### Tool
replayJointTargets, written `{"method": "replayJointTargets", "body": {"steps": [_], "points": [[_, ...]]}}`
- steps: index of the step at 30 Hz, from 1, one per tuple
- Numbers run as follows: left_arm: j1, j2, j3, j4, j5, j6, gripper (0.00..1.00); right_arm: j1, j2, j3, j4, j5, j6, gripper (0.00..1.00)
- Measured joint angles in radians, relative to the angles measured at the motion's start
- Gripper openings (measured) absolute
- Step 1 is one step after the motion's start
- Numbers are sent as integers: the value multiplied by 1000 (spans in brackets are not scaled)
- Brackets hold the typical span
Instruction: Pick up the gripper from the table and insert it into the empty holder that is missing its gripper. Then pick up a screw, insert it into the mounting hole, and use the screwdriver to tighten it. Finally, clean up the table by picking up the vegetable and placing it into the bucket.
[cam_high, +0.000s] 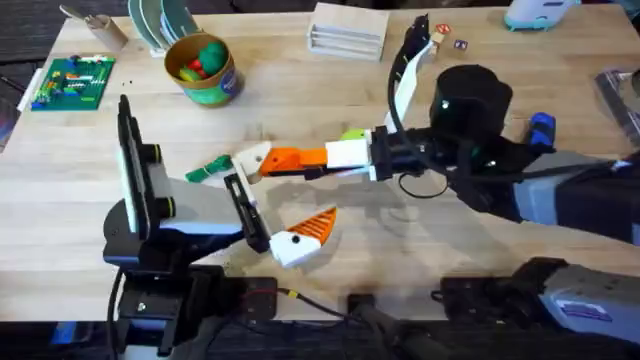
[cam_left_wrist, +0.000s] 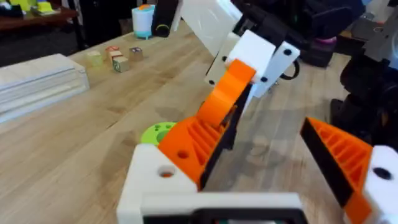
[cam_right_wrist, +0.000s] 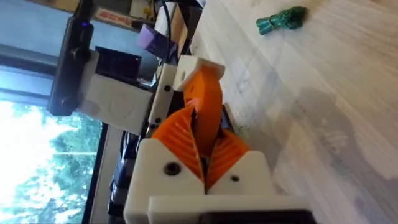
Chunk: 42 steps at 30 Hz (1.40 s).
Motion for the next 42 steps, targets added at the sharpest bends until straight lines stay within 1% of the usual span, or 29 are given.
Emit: {"method": "replayJointTargets", "body": {"steps": [9, 11, 18, 26, 29, 33, 39, 42], "points": [[7, 0, -1, -5, -4, -7, 993, -11, 69, 0, 91, -21, -1, 8], [7, 0, -1, -5, 5, -7, 993, -25, 82, 0, 110, -25, -1, 8], [1, 0, 0, -7, 83, -11, 992, -69, 97, 0, 121, -44, -1, 8], [0, 0, 0, -7, 93, -11, 994, -62, 97, 0, 125, -47, -2, 8], [0, 0, 0, -7, 99, -11, 993, -29, 97, 8, 125, -25, -2, 8], [0, 0, 0, -2, 98, -11, 993, 25, 97, 19, 125, 37, -5, 8], [10, 0, -1, -9, 64, -18, 993, 71, 97, 20, 127, 153, -5, 7], [11, 0, -1, -9, 50, -21, 993, 83, 97, 21, 130, 189, -5, 7]]}}
